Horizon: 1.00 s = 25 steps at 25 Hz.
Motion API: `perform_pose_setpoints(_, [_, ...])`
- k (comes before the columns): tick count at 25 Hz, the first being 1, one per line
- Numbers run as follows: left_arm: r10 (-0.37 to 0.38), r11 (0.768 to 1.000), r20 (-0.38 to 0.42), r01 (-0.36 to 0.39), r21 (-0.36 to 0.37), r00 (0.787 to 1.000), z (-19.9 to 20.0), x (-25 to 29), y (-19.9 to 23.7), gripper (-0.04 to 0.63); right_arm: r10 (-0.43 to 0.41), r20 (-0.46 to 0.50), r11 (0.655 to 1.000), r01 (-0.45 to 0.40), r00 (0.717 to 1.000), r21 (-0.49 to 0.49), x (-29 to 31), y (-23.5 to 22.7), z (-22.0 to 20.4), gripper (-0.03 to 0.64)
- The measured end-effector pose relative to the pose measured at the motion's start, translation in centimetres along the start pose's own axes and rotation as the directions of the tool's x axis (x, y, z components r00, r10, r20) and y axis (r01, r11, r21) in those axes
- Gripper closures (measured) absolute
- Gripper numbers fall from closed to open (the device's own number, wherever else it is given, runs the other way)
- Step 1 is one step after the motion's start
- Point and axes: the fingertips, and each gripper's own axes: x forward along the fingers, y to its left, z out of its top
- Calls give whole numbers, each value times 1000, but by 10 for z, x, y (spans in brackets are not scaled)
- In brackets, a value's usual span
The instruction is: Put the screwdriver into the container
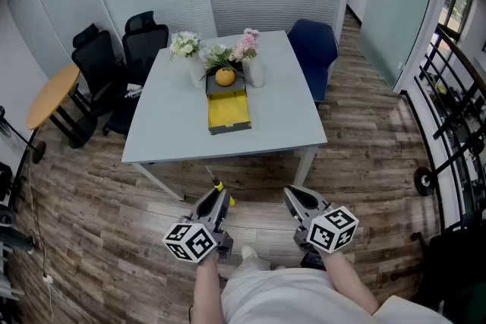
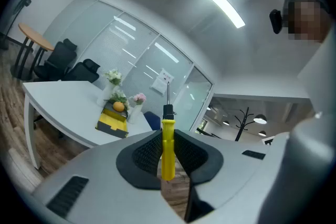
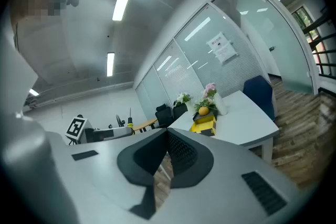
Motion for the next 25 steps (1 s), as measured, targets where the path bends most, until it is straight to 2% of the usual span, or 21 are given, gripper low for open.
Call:
perform_pose_setpoints(5, [36,999,-22,-35,35,999,-9,-4,-2,528,-41,-13,996,40,999,-83,-10,-1,-1,601])
perform_pose_setpoints(15, [69,994,-69,-63,86,995,-26,-5,-12,528,-64,-27,991,60,998,-123,-23,-6,-6,601])
perform_pose_setpoints(25, [116,989,-99,-106,102,988,-25,27,23,528,-66,-70,988,56,995,-143,19,-38,-6,601])
